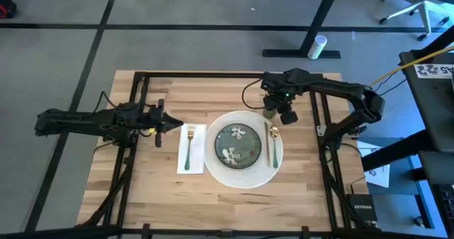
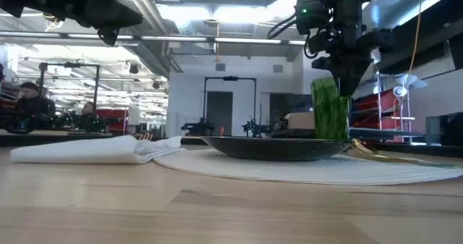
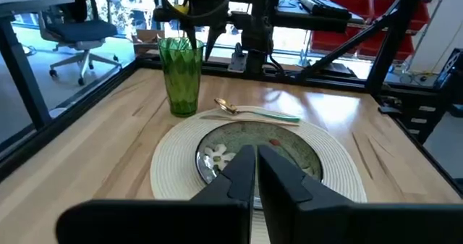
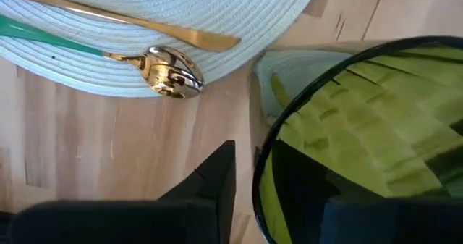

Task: Set table place
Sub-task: Return to Home Position

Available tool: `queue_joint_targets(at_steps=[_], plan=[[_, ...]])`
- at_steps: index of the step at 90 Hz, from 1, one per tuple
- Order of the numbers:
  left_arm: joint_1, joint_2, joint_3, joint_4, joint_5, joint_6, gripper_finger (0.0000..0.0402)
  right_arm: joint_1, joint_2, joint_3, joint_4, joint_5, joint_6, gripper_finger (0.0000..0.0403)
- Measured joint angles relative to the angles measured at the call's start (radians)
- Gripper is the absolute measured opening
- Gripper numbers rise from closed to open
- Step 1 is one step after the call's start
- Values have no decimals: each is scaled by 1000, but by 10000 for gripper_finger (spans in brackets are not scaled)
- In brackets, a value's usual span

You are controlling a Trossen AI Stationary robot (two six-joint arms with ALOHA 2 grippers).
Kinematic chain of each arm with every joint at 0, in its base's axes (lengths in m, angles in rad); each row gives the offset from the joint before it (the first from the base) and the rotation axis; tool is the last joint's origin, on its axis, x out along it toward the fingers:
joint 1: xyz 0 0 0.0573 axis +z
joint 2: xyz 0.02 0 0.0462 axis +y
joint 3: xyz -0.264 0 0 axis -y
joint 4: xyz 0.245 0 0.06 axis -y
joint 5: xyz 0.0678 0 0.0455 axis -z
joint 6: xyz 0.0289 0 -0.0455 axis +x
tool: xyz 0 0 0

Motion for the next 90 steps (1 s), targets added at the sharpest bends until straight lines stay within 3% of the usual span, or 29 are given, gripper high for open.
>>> queue_joint_targets(at_steps=[45, 90], plan=[[0, 0, 0, 0, 0, 0, 0, 0, 1, 11, -51, 0, 0, 207], [0, -32, 6, -1, 0, 52, 0, 0, 1, 272, -179, 0, -7, 216]])
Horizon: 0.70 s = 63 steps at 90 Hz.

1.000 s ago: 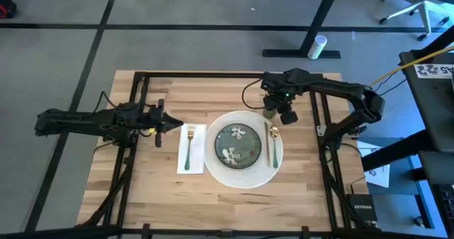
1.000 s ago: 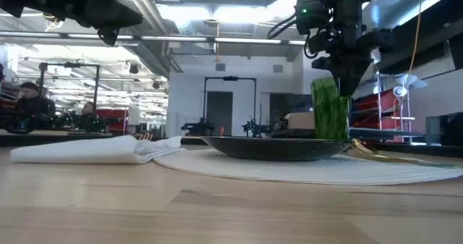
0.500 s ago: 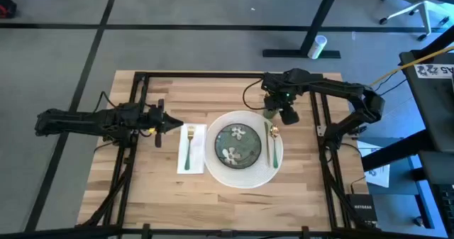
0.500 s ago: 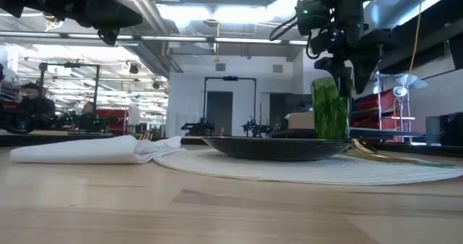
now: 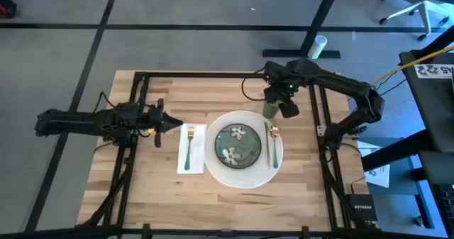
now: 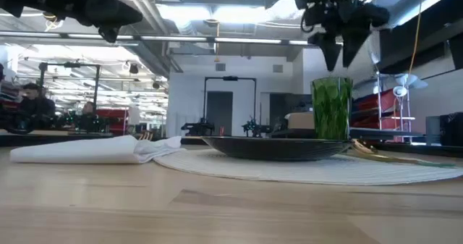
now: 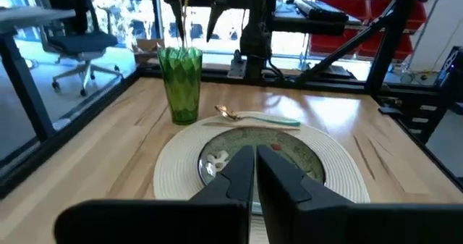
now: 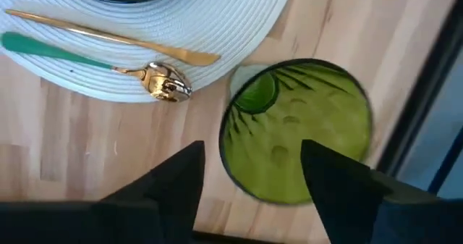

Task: Set table place
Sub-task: Return to Home Position

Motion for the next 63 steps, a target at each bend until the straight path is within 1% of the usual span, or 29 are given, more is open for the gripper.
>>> queue_joint_targets(at_steps=[10, 20, 31, 43, 63], plan=[[0, -37, 19, -16, 1, 25, 0, 0, 0, 64, -38, 0, -5, 216], [0, -88, 39, -80, 1, 53, 0, 1, 0, 113, -72, -2, -28, 215], [0, -154, 62, -167, 1, 53, 0, 1, -2, 162, -114, -24, -52, 198], [0, -229, 90, -268, 1, 50, 0, 1, -16, 194, -164, -26, -86, 151], [0, -350, 124, -358, 1, 85, 0, 1, -122, 199, -164, -26, -106, 39]])
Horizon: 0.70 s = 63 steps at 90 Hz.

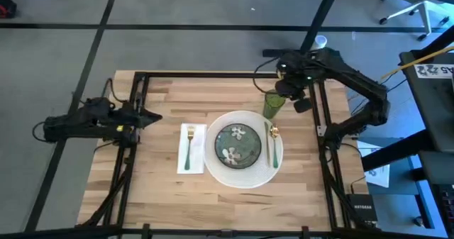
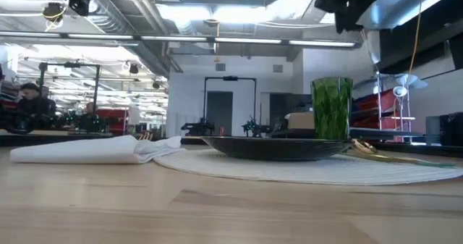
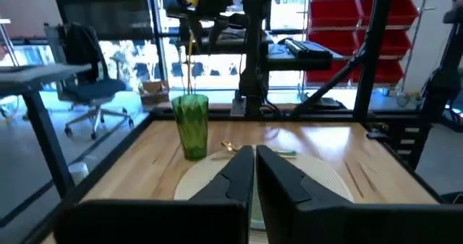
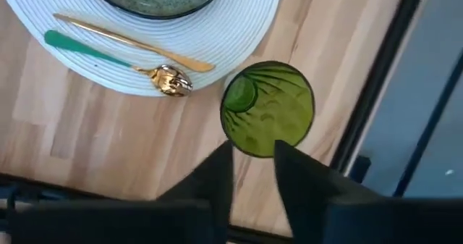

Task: Set table place
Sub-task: Return to Home Position

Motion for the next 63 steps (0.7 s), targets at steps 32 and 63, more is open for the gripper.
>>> queue_joint_targets(at_steps=[32, 63], plan=[[0, -106, 2, -52, -33, -43, 0, 0, -278, -66, 102, -49, 124, 2], [2, -105, 1, -128, -79, -253, 0, -1, -533, -302, 181, 187, 413, 2]])
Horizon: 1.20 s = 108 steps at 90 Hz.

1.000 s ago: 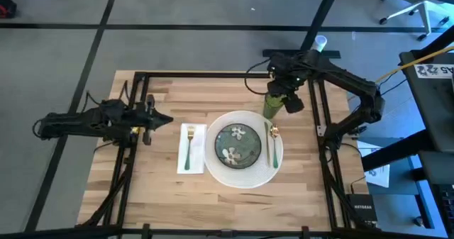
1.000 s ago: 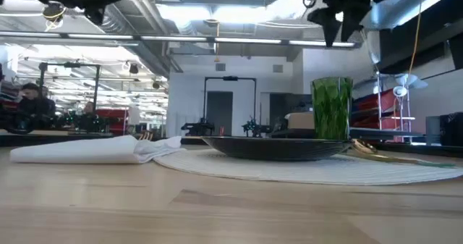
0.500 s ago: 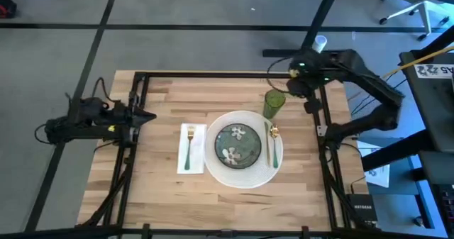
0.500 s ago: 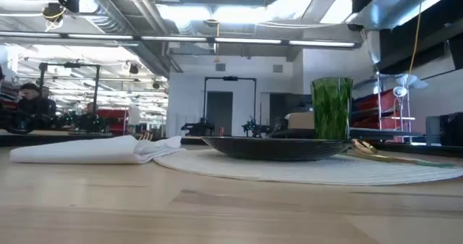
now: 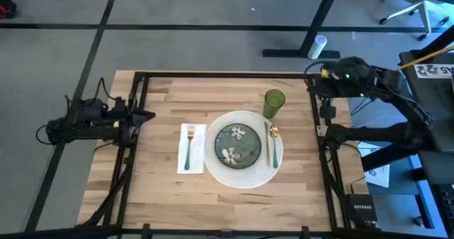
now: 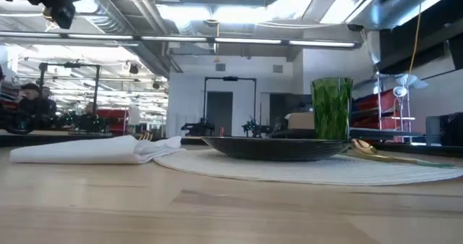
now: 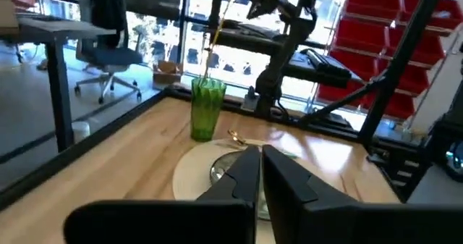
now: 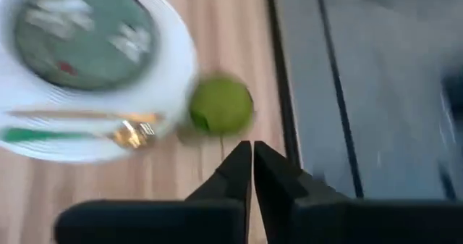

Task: Set table place
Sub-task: Return to Home Position

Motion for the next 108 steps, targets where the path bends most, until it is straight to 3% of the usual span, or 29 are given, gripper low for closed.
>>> queue_joint_targets(at_steps=[14, 35, 69, 94, 108], plan=[[1, 0, -3, 75, -19, 70, 0, 0, -73, -96, 85, -43, 15, 0], [0, 0, -64, 239, -18, 194, 0, 0, -210, -352, 551, -325, -78, 0], [1, 0, -216, 333, -18, 217, 0, 1, -294, -781, 1204, -502, -38, 0], [1, 0, -331, 460, -18, 254, 0, 1, -327, -928, 1276, -502, -71, 0], [1, -3, -354, 469, -18, 253, 0, 1, -439, -990, 1284, -500, -71, 0]])
